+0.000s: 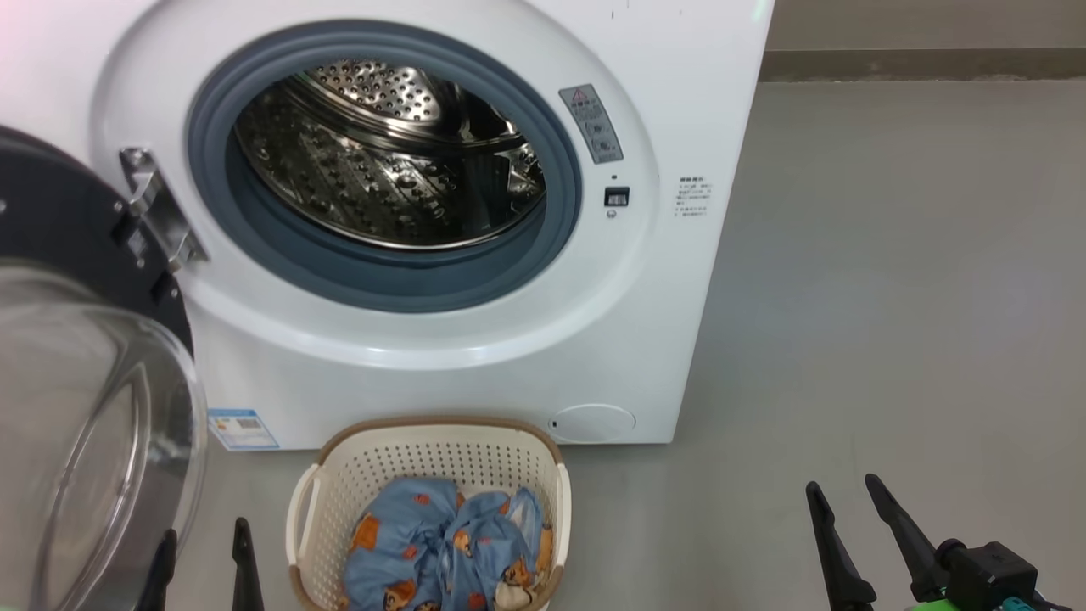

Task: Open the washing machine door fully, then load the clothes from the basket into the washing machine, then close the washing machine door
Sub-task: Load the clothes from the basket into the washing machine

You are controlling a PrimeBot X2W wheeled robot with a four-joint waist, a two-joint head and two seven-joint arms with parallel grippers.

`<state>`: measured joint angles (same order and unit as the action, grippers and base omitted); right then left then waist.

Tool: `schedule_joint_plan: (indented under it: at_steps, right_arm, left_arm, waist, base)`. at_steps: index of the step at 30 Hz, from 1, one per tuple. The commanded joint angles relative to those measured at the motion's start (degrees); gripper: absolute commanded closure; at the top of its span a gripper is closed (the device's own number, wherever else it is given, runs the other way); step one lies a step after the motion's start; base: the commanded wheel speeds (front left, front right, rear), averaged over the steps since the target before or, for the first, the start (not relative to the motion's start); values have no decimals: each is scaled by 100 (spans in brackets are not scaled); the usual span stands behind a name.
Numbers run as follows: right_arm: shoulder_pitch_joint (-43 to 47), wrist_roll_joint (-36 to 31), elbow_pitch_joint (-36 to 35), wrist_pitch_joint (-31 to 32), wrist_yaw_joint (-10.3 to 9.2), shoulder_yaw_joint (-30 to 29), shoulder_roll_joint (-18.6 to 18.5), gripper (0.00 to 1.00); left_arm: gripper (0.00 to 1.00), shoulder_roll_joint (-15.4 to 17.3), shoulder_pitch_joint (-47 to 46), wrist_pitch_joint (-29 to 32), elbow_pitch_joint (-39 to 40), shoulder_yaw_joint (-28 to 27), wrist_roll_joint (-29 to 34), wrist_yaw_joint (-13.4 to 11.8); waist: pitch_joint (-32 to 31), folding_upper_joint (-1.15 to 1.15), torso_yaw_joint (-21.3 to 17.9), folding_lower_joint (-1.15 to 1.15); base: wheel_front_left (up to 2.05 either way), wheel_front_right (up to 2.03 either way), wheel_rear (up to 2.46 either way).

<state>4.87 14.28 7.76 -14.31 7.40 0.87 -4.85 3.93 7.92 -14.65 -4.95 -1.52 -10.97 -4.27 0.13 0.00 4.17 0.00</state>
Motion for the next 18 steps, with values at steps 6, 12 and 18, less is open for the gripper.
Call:
schedule_joint_plan:
  at_steps: [6,12,18]
  right_arm:
    - [-165,46,-141,-69,9,143,-87,0]
    - [-188,54,-140,-69,9,141,-105,0]
    - [-187,60,-121,-69,9,141,-117,0]
  left_arm:
    - [0,21,-275,-35,178,-236,19,-20]
    - [0,-10,-277,-35,216,-254,61,-15]
    - [0,-38,-257,-35,240,-239,63,56]
  waist:
    - [91,0,11,0]
    - [146,0,21,0]
    - [147,0,26,0]
  base:
    - [117,-117,0]
    - [35,-35,0]
    - [0,0,0]
